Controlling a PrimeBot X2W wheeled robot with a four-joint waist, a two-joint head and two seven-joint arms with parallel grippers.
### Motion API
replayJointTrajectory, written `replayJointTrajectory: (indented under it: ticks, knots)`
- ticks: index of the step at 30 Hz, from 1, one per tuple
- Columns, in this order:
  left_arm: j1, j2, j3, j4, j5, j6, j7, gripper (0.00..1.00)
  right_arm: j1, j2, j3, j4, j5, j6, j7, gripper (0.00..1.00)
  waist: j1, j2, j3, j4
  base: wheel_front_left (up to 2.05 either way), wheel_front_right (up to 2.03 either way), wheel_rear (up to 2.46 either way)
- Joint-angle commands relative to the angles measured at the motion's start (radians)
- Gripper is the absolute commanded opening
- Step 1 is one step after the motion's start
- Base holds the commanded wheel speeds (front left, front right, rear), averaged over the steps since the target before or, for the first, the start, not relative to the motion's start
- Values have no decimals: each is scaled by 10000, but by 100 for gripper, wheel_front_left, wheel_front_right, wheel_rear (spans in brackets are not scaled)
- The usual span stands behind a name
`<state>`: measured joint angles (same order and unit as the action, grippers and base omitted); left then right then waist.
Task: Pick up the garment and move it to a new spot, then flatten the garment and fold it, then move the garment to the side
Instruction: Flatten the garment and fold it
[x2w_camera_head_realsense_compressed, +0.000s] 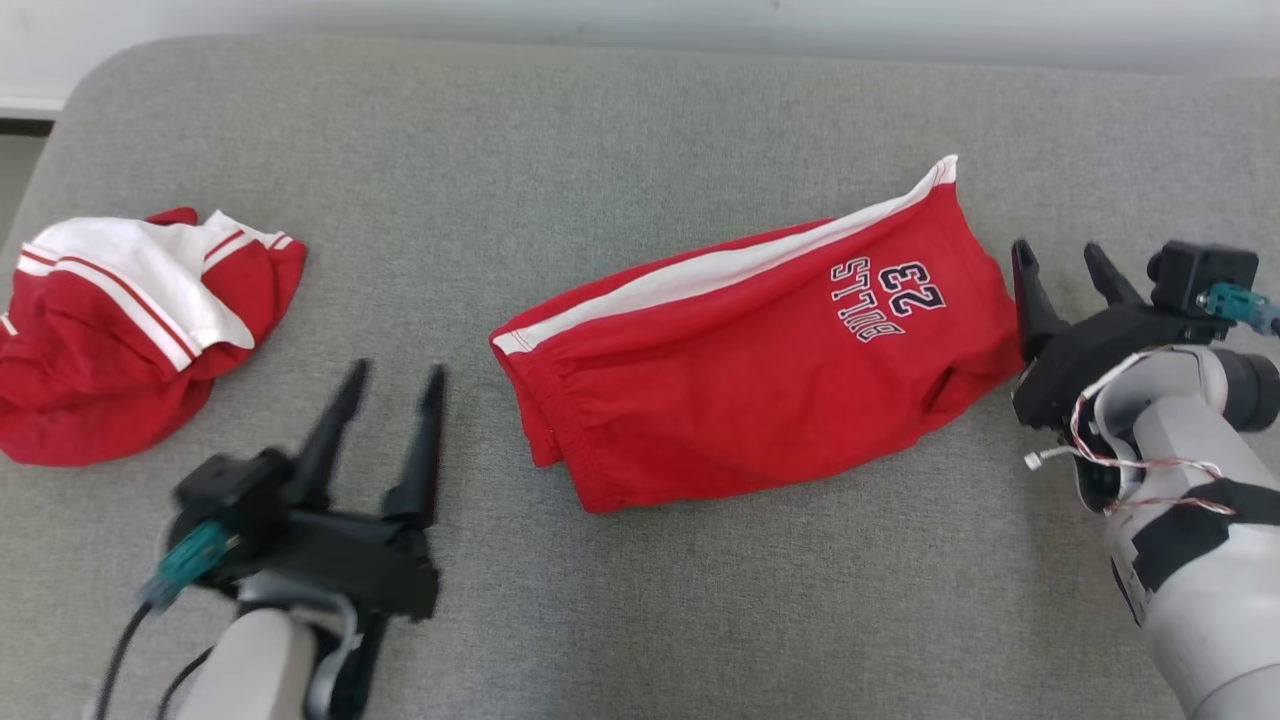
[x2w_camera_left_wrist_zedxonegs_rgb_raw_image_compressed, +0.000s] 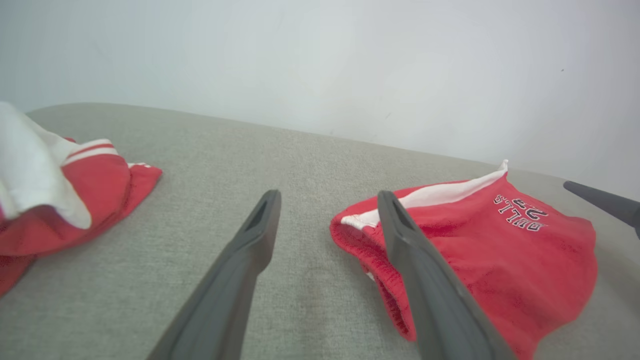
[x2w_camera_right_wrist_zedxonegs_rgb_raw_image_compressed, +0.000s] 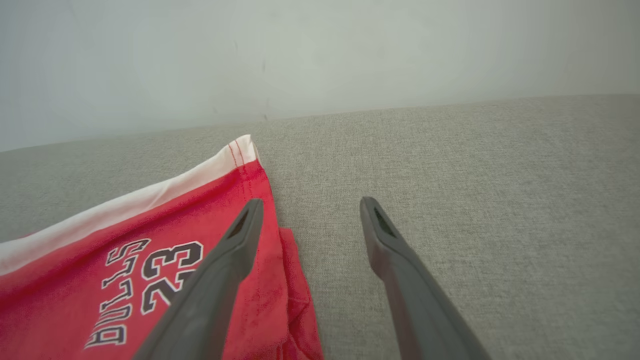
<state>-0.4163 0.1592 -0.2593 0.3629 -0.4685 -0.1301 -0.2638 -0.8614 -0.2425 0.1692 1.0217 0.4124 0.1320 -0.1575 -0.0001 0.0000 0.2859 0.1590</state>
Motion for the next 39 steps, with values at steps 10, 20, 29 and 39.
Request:
replayJointTrajectory:
  ticks: [10,20,29,39]
  knots:
    - [2340,-588,2756,-2248,1990,176,-7,100,411,-273,737,549,610,-28,418,100,1,0,-113,467,0,0,0]
    - [2761,-1001,3113,-2398,2308,4,-7,100,291,-235,1194,1456,663,-27,917,0,1,0,-181,706,0,0,0]
    - [3091,-1056,3171,-2364,2470,14,-7,100,927,-482,1672,861,1258,-28,448,0,1,0,-806,-10,0,0,0]
    - [3460,-964,3218,-2431,2636,10,-7,100,2821,-2241,1474,-203,2699,-28,159,0,1,0,-1512,-762,0,0,0]
